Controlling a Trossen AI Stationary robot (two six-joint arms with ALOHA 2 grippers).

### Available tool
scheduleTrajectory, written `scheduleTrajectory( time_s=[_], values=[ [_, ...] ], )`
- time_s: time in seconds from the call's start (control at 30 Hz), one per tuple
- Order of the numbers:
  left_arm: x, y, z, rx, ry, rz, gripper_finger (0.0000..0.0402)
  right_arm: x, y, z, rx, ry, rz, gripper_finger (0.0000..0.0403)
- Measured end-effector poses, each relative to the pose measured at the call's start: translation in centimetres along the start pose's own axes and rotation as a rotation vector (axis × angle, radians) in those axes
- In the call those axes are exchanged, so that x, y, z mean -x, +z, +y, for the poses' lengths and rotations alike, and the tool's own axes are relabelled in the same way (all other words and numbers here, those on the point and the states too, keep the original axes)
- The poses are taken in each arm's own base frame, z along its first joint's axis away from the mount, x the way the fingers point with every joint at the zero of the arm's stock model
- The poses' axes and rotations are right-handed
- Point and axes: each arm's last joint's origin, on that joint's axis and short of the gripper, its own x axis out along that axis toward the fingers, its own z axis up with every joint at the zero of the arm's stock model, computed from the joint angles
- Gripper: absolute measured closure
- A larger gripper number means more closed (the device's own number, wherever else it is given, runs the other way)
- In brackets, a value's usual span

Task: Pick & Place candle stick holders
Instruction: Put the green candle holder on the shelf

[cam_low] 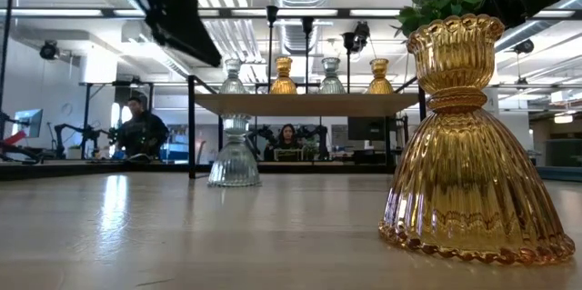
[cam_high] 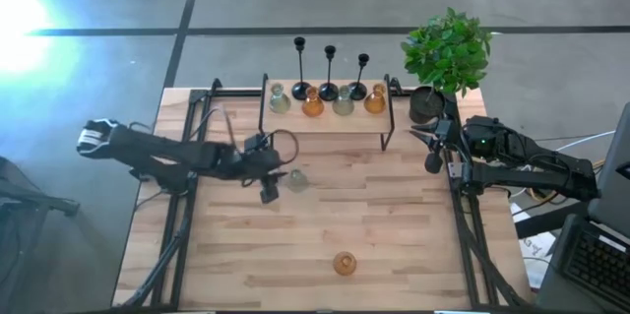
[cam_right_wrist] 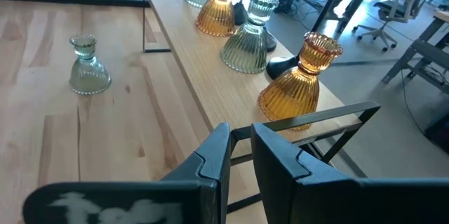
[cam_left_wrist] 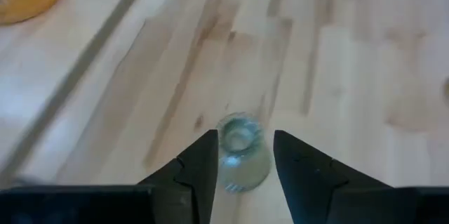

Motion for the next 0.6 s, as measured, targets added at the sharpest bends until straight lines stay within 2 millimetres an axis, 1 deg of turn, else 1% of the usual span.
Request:
scheduleTrajectory(
  time_s=[0.13, 0.3, 0.4, 0.6],
  values=[
    [-0.7, -2.9, -0.6, -0.009, -0.063, -0.134, 0.0259, 0.0, 0.0, 0.0, 0.000, 0.000, 0.000, 0.0351],
    [-2.2, -7.4, 0.1, 0.009, -0.051, -0.091, 0.0259, 0.0, 0.0, 0.0, 0.000, 0.000, 0.001, 0.0351],
    [-2.8, -8.8, 0.2, 0.011, -0.063, -0.159, 0.0259, 0.0, 0.0, 0.0, 0.001, 0.000, 0.001, 0.0351],
    [-3.9, -11.6, 0.6, -0.038, -0.076, -0.275, 0.0259, 0.0, 0.0, 0.0, 0.000, 0.000, 0.001, 0.0351]
  ],
)
